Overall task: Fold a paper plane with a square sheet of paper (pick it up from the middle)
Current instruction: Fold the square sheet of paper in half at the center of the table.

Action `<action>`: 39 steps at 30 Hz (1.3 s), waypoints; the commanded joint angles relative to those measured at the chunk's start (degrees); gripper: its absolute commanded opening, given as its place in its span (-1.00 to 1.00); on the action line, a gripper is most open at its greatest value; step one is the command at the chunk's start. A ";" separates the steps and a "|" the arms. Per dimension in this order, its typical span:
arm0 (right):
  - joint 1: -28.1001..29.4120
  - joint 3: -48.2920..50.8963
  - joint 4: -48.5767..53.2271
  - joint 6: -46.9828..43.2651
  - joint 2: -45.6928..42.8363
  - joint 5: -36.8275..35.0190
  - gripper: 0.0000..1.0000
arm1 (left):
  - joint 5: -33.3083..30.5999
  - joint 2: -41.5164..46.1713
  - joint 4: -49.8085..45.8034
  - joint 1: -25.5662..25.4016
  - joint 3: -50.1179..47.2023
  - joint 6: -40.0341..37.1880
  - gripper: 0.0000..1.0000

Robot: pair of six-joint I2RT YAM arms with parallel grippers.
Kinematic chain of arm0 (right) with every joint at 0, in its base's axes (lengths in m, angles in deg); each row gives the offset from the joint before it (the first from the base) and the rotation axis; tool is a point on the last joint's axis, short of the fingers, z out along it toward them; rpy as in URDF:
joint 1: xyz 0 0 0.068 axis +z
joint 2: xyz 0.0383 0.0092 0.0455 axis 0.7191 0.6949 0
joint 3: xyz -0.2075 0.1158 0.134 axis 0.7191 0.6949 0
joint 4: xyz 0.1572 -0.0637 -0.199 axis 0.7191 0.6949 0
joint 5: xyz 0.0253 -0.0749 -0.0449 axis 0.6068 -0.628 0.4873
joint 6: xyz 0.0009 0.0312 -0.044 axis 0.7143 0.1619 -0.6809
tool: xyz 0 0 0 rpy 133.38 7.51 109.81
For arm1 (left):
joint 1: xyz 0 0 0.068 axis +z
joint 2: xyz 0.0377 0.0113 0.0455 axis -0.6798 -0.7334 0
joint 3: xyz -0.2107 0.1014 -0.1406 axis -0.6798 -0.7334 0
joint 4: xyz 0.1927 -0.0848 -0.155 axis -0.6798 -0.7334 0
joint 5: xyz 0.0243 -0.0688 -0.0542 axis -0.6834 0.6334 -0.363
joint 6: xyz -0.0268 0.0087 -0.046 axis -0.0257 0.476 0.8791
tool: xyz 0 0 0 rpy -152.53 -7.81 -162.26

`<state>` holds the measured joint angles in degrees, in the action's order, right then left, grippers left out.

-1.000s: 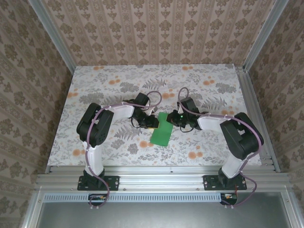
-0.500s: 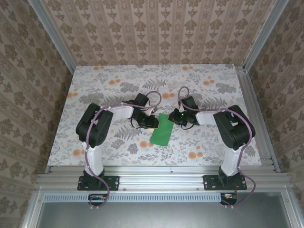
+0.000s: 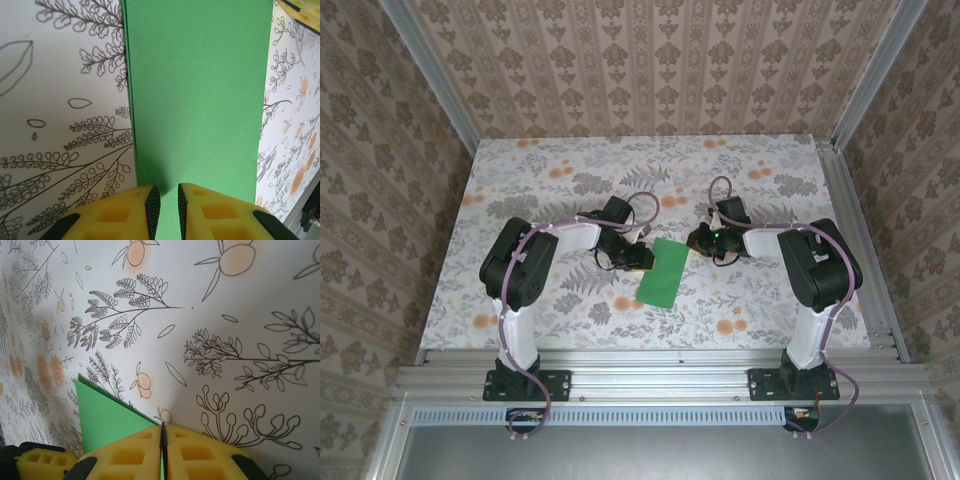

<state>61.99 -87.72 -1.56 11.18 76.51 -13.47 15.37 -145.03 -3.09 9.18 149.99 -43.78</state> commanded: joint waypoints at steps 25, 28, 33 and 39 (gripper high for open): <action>18.79 12.90 2.11 7.28 -8.90 -0.26 -0.73 | -11.36 -7.30 -7.46 0.69 -2.72 -2.26 -0.52; 19.38 13.76 3.43 6.75 -9.87 0.28 -0.73 | -11.53 -7.38 -7.74 0.69 -2.45 -2.33 -0.52; 20.92 15.44 5.53 5.90 -11.70 1.14 -0.74 | -11.60 -7.63 -8.07 0.69 -2.25 -2.51 -0.52; 23.20 16.10 8.93 3.42 -13.93 1.27 -0.74 | -11.71 -8.16 -8.50 0.69 -1.92 -2.95 -0.52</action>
<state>83.83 -73.12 0.78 16.67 63.59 -14.01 15.62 -145.97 -5.19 9.22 151.78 -44.24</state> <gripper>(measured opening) 0.133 0.238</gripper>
